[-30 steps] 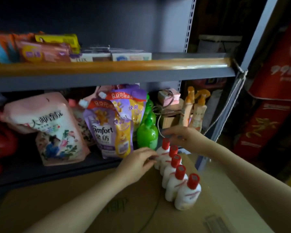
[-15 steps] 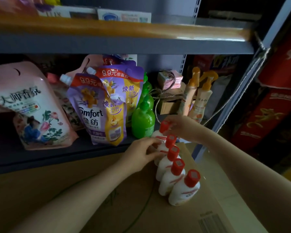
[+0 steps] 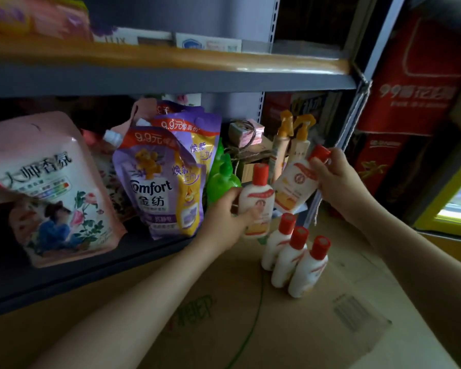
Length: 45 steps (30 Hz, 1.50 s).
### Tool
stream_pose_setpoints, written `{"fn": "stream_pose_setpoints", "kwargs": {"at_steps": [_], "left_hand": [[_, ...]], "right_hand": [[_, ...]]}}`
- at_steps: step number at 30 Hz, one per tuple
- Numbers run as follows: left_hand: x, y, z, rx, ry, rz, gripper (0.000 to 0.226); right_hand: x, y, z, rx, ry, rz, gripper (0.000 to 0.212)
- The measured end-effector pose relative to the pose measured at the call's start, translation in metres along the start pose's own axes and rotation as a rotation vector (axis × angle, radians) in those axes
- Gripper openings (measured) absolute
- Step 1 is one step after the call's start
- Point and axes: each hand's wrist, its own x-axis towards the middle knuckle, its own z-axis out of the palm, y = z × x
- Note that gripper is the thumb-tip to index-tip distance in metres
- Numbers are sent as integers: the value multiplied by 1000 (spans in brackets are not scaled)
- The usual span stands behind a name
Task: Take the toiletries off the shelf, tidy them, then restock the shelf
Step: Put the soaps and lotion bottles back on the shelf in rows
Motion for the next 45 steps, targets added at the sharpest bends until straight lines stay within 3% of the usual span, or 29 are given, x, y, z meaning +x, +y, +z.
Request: {"fn": "stream_pose_setpoints", "kwargs": {"at_steps": [7, 12, 25, 31, 36, 42, 45], "left_hand": [[13, 102, -60, -1, -56, 172, 17], [20, 144, -82, 53, -1, 294, 14], [87, 211, -98, 190, 382, 278, 20], [110, 215, -96, 302, 394, 200, 22], [124, 217, -102, 341, 449, 161, 22], [139, 222, -106, 361, 472, 110, 22], [146, 219, -106, 370, 458, 115, 24]], "right_hand": [[-24, -91, -26, 198, 180, 49, 15], [-11, -147, -28, 251, 234, -145, 1], [114, -204, -13, 269, 101, -361, 17], [191, -197, 12, 99, 8, -384, 32], [232, -188, 40, 126, -133, -311, 33], [247, -179, 60, 187, -334, -243, 35], [243, -182, 61, 115, -311, -277, 42]]}}
